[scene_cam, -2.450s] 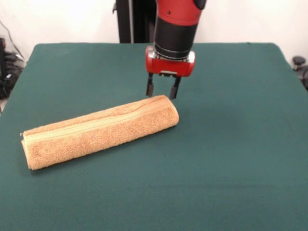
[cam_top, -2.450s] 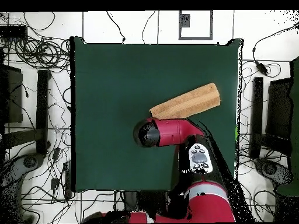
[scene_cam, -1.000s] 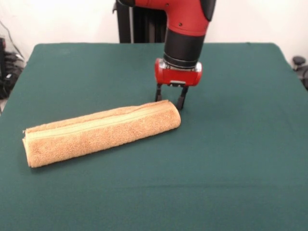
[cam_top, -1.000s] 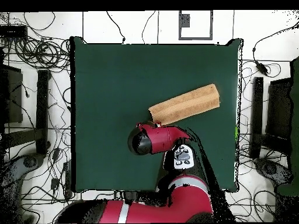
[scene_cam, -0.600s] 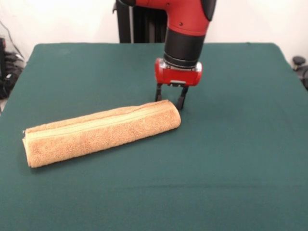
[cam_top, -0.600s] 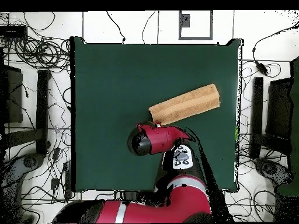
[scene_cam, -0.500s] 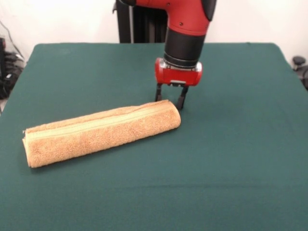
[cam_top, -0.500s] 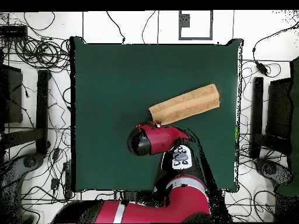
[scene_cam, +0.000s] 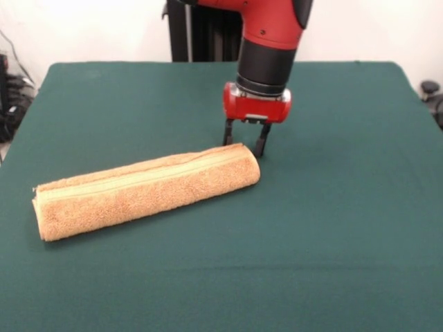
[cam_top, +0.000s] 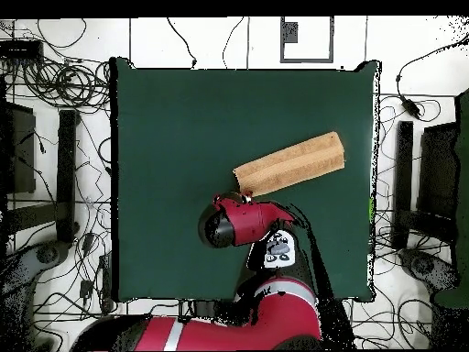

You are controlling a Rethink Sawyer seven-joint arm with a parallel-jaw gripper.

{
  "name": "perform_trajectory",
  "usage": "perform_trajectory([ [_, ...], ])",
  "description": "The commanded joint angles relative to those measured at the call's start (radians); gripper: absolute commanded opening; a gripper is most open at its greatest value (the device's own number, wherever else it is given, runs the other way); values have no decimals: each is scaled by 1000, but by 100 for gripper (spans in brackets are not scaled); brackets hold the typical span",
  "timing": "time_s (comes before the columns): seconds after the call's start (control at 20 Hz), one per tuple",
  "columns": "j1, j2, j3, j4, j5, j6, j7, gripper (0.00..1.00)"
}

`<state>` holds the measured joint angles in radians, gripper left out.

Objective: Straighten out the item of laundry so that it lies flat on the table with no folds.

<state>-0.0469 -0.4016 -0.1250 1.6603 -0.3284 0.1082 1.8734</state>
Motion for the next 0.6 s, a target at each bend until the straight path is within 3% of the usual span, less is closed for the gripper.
perform_trajectory([
  [0.05,-7,46,51,85,139,-30,278,100],
  [0.15,-34,31,68,102,168,15,268,100],
  [0.3,-109,15,148,101,92,41,111,100],
  [0.5,-113,-4,162,70,-25,53,-29,100],
  [0.6,-74,4,127,62,-43,-7,9,100],
])
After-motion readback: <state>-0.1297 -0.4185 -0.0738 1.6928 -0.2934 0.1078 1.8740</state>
